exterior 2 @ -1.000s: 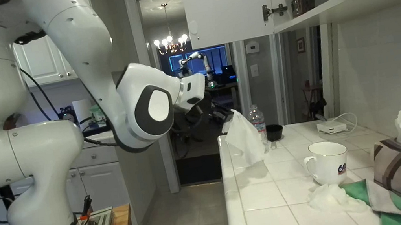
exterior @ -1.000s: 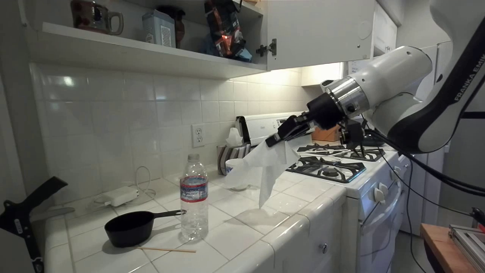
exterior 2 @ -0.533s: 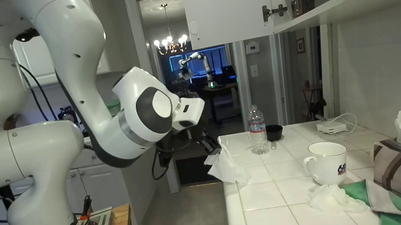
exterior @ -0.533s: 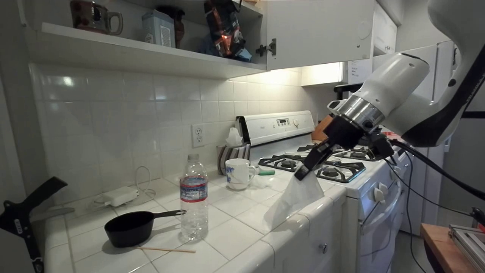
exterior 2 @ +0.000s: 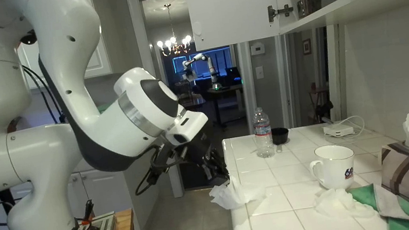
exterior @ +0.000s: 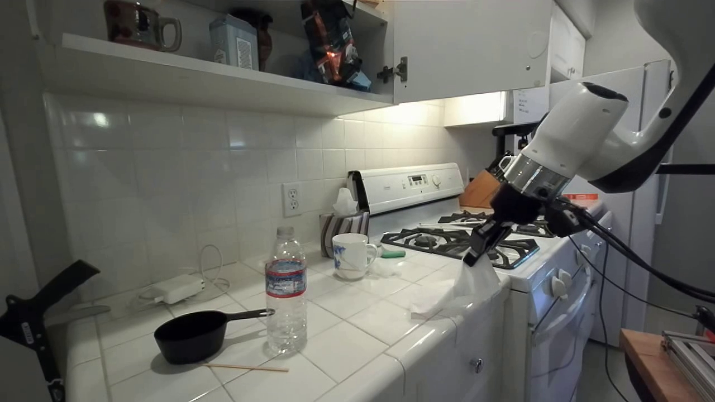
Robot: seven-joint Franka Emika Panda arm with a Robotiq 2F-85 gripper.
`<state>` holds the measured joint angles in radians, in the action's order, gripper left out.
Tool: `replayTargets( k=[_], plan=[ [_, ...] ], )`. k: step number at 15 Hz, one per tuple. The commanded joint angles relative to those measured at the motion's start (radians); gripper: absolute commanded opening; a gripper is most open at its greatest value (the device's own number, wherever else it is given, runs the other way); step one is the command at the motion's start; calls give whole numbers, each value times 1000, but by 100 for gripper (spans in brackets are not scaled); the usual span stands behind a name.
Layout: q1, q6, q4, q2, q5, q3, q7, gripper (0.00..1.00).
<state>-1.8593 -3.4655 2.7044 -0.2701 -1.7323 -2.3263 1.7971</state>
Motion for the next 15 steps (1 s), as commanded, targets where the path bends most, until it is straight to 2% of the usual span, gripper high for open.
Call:
replayTargets(
  k=[1, 5, 6, 7, 8, 9, 10, 11, 12, 13, 15],
  plan=[
    [119, 65, -115, 107, -70, 102, 154, 0],
    [201, 108, -203, 190, -21, 249, 197, 0],
    [325, 78, -167, 176, 181, 382, 23, 0],
    [245, 141, -215, 263, 38, 349, 197, 0],
    [383, 131, -163, 248, 269, 505, -1, 0],
    [405, 181, -160, 311, 320, 568, -20, 0],
    [335, 263, -178, 381, 259, 554, 63, 0],
    [467, 257, -137, 364, 443, 716, -87, 0],
    [341, 347, -140, 448, 441, 639, -69, 0],
    [330, 392, -137, 484, 539, 663, -149, 0],
    [257, 508, -174, 563, 683, 644, -258, 0]
  ],
)
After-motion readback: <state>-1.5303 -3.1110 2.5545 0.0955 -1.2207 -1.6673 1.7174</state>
